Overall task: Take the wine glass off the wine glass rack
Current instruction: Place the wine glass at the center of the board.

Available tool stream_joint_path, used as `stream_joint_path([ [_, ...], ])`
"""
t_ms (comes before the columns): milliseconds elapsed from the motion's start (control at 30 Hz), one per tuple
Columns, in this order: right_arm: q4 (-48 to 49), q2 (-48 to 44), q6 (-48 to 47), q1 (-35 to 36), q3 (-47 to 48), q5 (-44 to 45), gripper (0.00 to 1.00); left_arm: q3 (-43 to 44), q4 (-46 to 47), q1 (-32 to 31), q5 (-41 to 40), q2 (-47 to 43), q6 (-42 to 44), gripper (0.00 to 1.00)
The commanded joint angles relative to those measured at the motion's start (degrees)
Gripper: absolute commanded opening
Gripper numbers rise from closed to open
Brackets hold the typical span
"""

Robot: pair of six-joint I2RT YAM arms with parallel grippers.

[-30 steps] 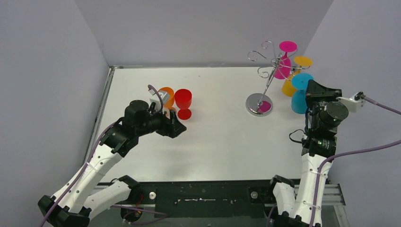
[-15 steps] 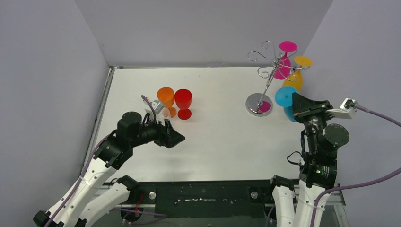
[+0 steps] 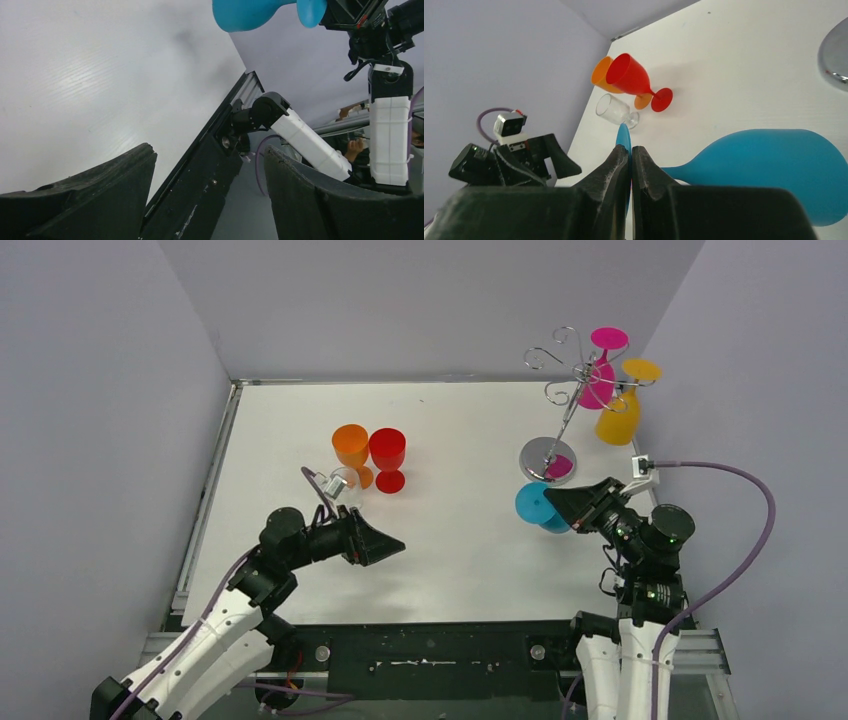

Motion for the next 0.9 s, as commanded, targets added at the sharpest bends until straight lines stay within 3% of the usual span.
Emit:
stream_joint_path([
  [0,5.60,-0.76,1.08,1.51,-1.54,-8.61,0.00,-1.02,19.17,-0.70,3.92,3.89,-7.88,0.77],
  [100,6.00,1.97,1.05,2.69,-4.19,-10.17,0.00,-1.06,24.17,-4.52,0.26,7.85,-8.38,0.77],
  [233,7.59,2.53,1.28,7.97,-5.15,-5.82,0.00,2.42,26.77,-11.81,-3.72,15.12,-6.28,0.75],
  [333,12.08,3.80,3.44,14.96,-6.96,-2.78,0.00,3.49,27.93,-14.85,-6.87,17.90,-5.54,0.75],
  [433,15.02,7.61,3.99,26.85,-8.13,4.03,0.00,2.01,34.08,-15.36,-7.23,19.68,-7.97,0.75],
  [600,16.43,13.42,1.16,44.13,-5.42,17.91,0.00,3.85,31.19,-15.32,-6.78,20.95,-6.74,0.71],
  [867,25.21,22.61,-0.44,51.50,-3.24,14.93,0.00,5.08,22.23,-15.21,-5.75,19.01,-3.49,0.66],
])
